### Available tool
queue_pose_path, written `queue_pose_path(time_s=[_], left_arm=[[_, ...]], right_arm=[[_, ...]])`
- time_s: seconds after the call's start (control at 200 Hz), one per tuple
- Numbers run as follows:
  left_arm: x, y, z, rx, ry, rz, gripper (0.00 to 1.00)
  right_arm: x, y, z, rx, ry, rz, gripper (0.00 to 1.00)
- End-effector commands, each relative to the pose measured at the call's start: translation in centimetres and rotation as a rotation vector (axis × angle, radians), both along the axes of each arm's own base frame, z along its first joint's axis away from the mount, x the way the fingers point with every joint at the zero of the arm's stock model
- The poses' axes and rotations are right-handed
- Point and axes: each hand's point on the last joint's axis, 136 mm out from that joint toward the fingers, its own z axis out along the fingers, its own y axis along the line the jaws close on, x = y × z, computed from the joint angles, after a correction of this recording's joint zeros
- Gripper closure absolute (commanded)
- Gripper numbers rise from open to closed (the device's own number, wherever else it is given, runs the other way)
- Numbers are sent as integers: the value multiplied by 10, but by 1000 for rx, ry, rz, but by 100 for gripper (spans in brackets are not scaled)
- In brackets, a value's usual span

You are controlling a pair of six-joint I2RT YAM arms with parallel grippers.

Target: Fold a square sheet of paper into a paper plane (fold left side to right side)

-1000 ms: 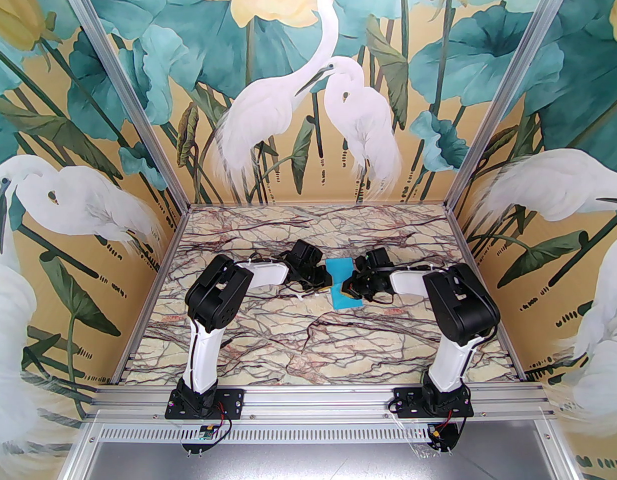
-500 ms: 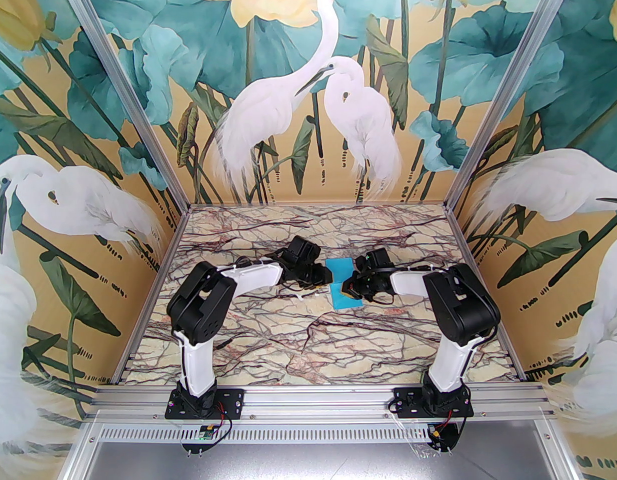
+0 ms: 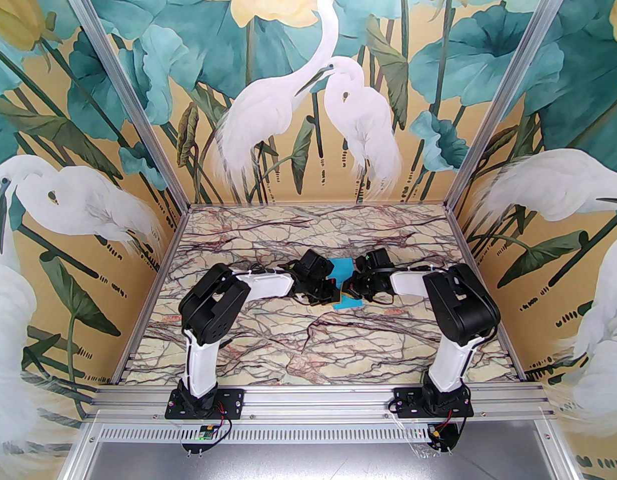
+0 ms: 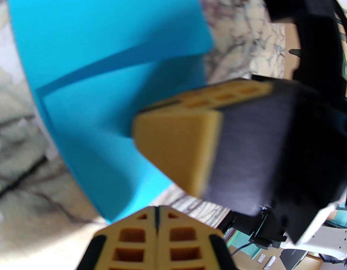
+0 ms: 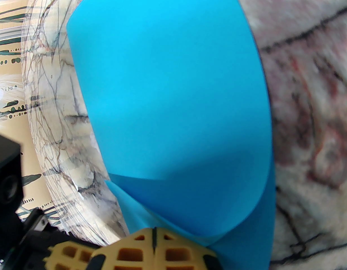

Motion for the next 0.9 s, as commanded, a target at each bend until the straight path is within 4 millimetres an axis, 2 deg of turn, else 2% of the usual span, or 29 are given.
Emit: queue_pose_path(time_s=[0.0,0.39,0.68,0.895], left_arm=[[-1,1,-17,28,23,-3,95],[-27,32,-54,173,89,-31,100],[-36,38,-61,185,110,-40,100],[-37,36,-59,175,111,-47,100]], right_arm=[[-13,-10,-23,-71,63,-28,100],[-9,-20,-28,-85,64,-37,100],[15,-46,-27,-50,45,-93,100],[37,-72,-28,-63,33,-146,100]])
